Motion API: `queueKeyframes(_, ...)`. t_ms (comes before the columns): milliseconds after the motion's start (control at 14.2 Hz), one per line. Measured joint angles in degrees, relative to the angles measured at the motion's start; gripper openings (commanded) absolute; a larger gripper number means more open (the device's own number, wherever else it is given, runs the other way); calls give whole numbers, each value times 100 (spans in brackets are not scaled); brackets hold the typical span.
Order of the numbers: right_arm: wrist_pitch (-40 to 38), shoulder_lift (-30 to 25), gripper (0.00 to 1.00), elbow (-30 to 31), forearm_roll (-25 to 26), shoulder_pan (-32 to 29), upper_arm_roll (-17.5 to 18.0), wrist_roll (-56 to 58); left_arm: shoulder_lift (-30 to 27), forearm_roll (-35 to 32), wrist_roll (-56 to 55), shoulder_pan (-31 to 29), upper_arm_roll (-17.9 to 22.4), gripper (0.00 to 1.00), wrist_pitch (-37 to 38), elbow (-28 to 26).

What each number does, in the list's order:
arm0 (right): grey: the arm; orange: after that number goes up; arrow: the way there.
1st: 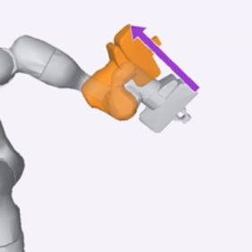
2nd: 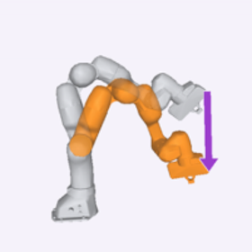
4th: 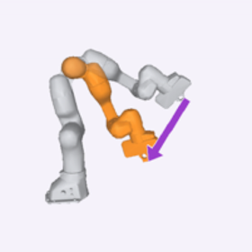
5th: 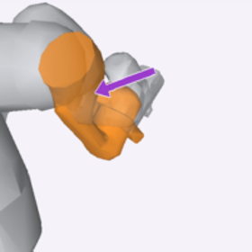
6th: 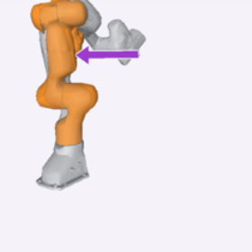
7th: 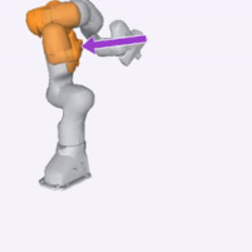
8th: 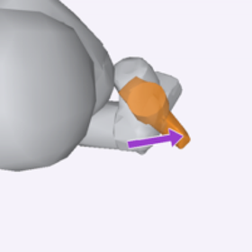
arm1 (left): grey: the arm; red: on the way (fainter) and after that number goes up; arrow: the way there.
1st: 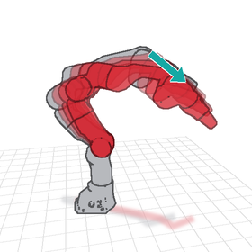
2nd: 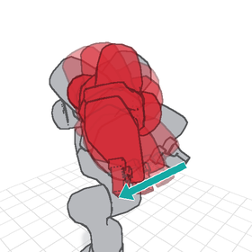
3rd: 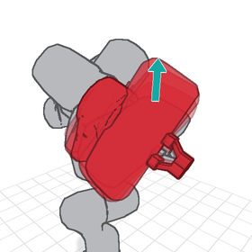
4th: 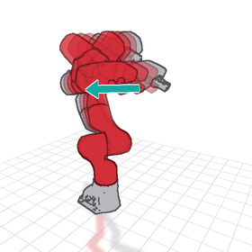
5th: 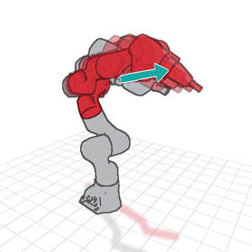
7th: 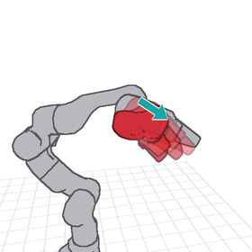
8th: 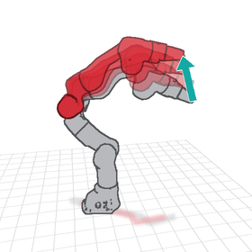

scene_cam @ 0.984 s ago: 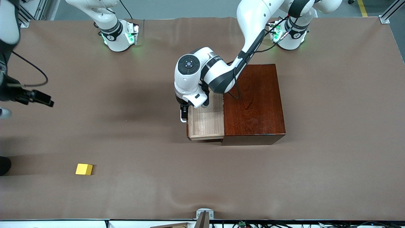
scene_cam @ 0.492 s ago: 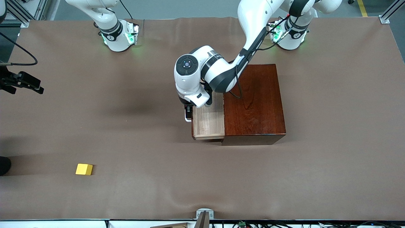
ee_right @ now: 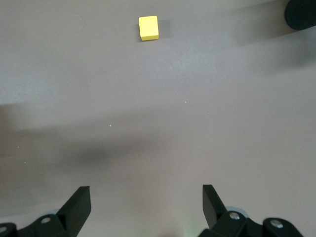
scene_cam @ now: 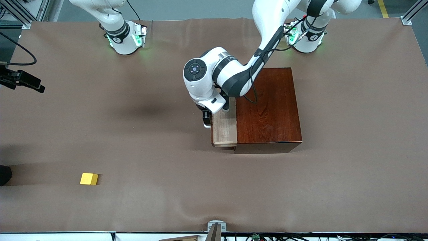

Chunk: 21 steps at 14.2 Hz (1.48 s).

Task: Open drawer, take yellow block, close drawer
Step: 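Push the drawer shut with the left gripper while the right gripper retracts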

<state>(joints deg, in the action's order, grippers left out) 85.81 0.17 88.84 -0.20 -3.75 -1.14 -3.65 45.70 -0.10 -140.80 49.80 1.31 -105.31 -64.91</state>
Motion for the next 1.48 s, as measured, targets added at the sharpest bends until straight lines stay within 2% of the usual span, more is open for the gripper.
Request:
queueKeyframes(492,422,-90,100,250,-2,27,3,-1,-27,-407,12,-6,37,100,611,6)
queueKeyframes(914,228,-237,100,185,-2,46,3,126,-27,-819,12,-34,109,100,1250,-67)
queueKeyframes(1477,232,-237,100,180,-2,46,1,126,-27,-1009,6,-17,119,100,1481,-88)
